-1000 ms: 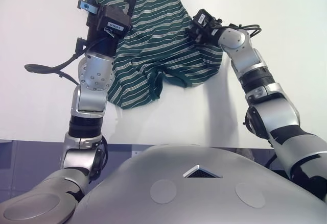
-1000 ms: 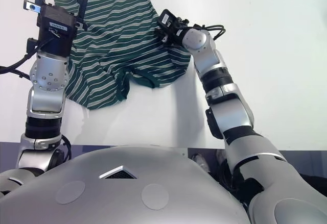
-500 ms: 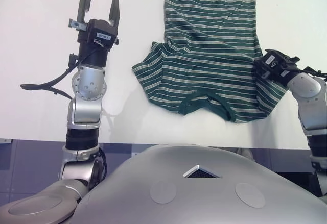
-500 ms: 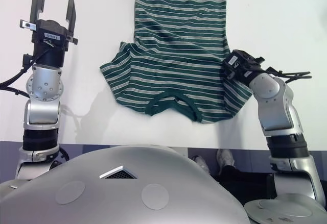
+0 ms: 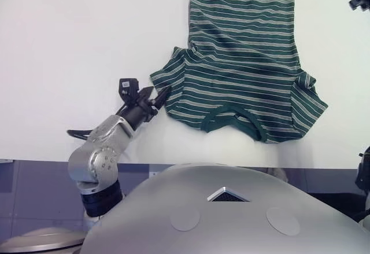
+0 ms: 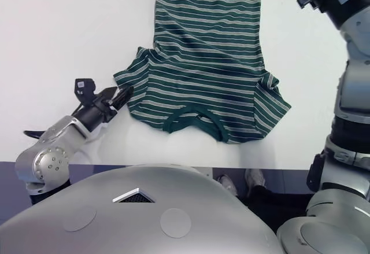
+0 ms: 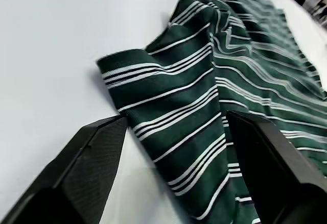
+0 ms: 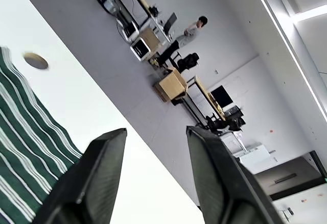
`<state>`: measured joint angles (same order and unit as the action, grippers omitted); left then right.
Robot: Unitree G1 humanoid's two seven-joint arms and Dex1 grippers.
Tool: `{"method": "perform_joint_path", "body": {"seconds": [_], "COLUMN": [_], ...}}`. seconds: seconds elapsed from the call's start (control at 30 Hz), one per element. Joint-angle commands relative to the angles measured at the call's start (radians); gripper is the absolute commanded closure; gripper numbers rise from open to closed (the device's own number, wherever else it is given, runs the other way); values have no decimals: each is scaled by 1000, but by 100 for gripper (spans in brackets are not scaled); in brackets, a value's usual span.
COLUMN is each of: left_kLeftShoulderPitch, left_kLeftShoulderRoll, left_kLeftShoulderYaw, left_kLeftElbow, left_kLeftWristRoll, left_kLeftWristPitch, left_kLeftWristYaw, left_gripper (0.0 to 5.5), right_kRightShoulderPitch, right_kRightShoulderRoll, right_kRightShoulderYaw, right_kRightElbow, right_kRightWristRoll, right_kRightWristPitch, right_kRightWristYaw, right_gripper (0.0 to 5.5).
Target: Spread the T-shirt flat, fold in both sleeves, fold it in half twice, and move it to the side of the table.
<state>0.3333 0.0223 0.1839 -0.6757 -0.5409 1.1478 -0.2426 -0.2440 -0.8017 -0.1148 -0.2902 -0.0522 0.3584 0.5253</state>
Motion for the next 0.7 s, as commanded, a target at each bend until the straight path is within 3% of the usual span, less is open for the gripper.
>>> {"method": "perform_joint_path", "body": {"seconds": [0.03, 0.1, 0.4, 0.7], "left_kLeftShoulderPitch": [-13, -24, -25, -25], "left_kLeftShoulderRoll": [-53, -65, 24, -25], "left_kLeftShoulderYaw": [47, 69, -42, -95], "left_kLeftElbow": [65, 98, 134, 265], "left_kLeftWristRoll": [8, 36, 126, 160], "left_kLeftWristPitch": [80, 61, -96, -232], "left_kLeftWristYaw": [102, 147, 169, 194], "left_gripper": [200, 238, 238, 413], "right_kRightShoulderPitch": [-31, -32, -51, -76], "right_kRightShoulderRoll": [19, 20, 32, 55], "right_kRightShoulderYaw": [20, 20, 23, 38], "right_kRightElbow": [-9, -4, 24, 36], "right_kRightWristRoll": [-9, -10, -20, -30], "right_kRightWristPitch": [-9, -14, -41, -55], "right_kRightWristYaw": [-2, -2, -10, -14], "right_gripper": [335, 335, 335, 335]}}
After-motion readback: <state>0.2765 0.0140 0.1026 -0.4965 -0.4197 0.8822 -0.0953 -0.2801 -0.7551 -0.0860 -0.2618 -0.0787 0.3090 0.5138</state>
